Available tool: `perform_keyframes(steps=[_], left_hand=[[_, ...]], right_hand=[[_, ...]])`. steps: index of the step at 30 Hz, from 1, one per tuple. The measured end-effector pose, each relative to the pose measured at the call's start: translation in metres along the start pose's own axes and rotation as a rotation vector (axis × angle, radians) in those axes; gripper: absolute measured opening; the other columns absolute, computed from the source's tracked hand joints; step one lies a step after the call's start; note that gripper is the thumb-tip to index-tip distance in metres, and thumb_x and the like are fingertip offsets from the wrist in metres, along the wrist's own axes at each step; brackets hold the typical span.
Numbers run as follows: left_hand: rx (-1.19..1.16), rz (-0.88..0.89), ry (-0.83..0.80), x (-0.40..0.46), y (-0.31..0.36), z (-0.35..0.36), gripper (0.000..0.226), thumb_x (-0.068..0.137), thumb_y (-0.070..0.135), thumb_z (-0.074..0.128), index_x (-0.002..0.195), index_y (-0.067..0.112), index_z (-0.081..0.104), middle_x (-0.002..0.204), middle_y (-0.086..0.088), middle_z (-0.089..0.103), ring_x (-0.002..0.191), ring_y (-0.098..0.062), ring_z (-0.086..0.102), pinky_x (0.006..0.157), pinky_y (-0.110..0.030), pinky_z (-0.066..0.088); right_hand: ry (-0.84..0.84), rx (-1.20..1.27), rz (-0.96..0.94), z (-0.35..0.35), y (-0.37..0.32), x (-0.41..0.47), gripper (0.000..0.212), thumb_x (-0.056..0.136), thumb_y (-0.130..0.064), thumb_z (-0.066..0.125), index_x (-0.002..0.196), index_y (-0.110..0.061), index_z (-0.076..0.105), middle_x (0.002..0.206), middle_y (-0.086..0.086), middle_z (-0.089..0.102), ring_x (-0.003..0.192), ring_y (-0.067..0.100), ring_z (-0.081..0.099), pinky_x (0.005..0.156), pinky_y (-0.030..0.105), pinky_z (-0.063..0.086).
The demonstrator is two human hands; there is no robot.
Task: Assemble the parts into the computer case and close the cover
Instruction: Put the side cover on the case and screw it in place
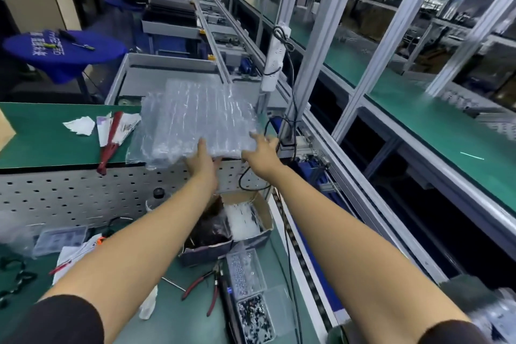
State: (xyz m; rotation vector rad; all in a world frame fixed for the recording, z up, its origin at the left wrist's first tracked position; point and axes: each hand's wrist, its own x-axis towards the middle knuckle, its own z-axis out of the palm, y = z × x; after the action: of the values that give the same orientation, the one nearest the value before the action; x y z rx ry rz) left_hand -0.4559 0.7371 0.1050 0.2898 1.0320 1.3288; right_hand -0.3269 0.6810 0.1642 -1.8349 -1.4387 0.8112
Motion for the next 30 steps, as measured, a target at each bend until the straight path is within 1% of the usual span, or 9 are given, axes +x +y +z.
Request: perform_keyframes(steps=[4,6,9,12,17,20,23,27,30], left_hand=[[0.153,-0.094,0.068,0.019,0.006,0.03,0.07,0.095,0.023,0.065,0.152,0.008,0.027,0.129,-0.019,0.057,0.11,-0.029,0.063,0.092,-0.038,0.058],[0.32,-0.135,0.127,0.024,0.0,0.032,0.072,0.097,0.036,0.061,0.154,0.006,0.028,0.142,-0.019,0.05,0.122,-0.032,0.057,0.101,-0.045,0.052],[0.429,-0.141,0.095,0.019,-0.011,0.034,0.076,0.099,0.061,0.048,0.153,0.01,0.034,0.143,-0.013,0.052,0.117,-0.029,0.062,0.095,-0.04,0.055],[0.373,-0.2,0.063,-0.008,-0.037,0.048,0.072,0.098,0.069,0.037,0.143,0.013,0.047,0.107,-0.007,0.061,0.081,-0.022,0.062,0.062,-0.031,0.052],[0.619,-0.233,-0.173,-0.121,-0.159,0.1,0.058,0.1,0.051,0.039,0.143,0.011,0.037,0.154,-0.024,0.039,0.116,-0.029,0.06,0.096,-0.036,0.051],[0.879,-0.259,-0.499,-0.224,-0.244,0.123,0.058,0.101,0.046,0.038,0.14,0.003,0.048,0.128,-0.028,0.059,0.104,-0.035,0.061,0.079,-0.047,0.051],[1.019,-0.263,-0.87,-0.324,-0.309,0.14,0.038,0.104,0.037,0.034,0.094,0.013,0.061,0.081,-0.006,0.058,0.062,-0.019,0.045,0.053,-0.028,0.034],[1.298,-0.149,-1.304,-0.446,-0.395,0.143,0.021,0.101,0.026,0.05,0.08,0.02,0.051,0.081,-0.007,0.055,0.066,-0.019,0.049,0.058,-0.03,0.035],[1.529,-0.009,-1.503,-0.52,-0.449,0.124,0.018,0.096,0.026,0.058,0.086,0.012,0.059,0.08,-0.01,0.057,0.078,-0.023,0.053,0.061,-0.032,0.035]], right_hand=[[-0.103,-0.046,0.054,0.002,0.019,-0.008,0.059,0.099,-0.006,0.055,0.156,-0.013,0.04,0.153,0.021,0.037,0.1,0.03,0.056,0.076,0.033,0.046],[-0.101,0.004,0.065,0.002,0.031,-0.017,0.055,0.098,-0.004,0.054,0.152,-0.011,0.045,0.14,0.024,0.049,0.106,0.037,0.061,0.074,0.035,0.049],[-0.074,0.044,0.071,-0.008,0.053,-0.031,0.047,0.098,-0.007,0.054,0.145,-0.01,0.051,0.112,0.005,0.05,0.069,0.013,0.053,0.048,0.019,0.041],[-0.033,0.06,0.086,-0.031,0.075,-0.048,0.039,0.096,-0.005,0.056,0.135,-0.008,0.059,0.096,0.006,0.059,0.069,0.017,0.053,0.056,0.022,0.043],[0.116,-0.002,0.147,-0.108,0.132,-0.106,0.021,0.095,-0.011,0.06,0.115,-0.008,0.066,0.109,0.012,0.068,0.09,0.025,0.063,0.079,0.039,0.051],[0.277,-0.078,0.292,-0.179,0.185,-0.181,0.011,0.094,-0.022,0.061,0.103,-0.016,0.064,0.108,0.005,0.071,0.099,0.029,0.065,0.089,0.049,0.054],[0.462,-0.161,0.479,-0.25,0.241,-0.29,0.003,0.094,-0.027,0.059,0.091,-0.026,0.059,0.11,0.005,0.071,0.096,0.026,0.062,0.088,0.045,0.053],[0.632,-0.238,0.729,-0.32,0.311,-0.464,0.011,0.097,-0.024,0.053,0.1,-0.014,0.057,0.097,0.008,0.066,0.099,0.028,0.051,0.074,0.039,0.039],[0.706,-0.305,0.966,-0.348,0.354,-0.595,0.02,0.101,-0.028,0.048,0.113,-0.015,0.057,0.11,0.01,0.066,0.116,0.034,0.043,0.083,0.041,0.042]])
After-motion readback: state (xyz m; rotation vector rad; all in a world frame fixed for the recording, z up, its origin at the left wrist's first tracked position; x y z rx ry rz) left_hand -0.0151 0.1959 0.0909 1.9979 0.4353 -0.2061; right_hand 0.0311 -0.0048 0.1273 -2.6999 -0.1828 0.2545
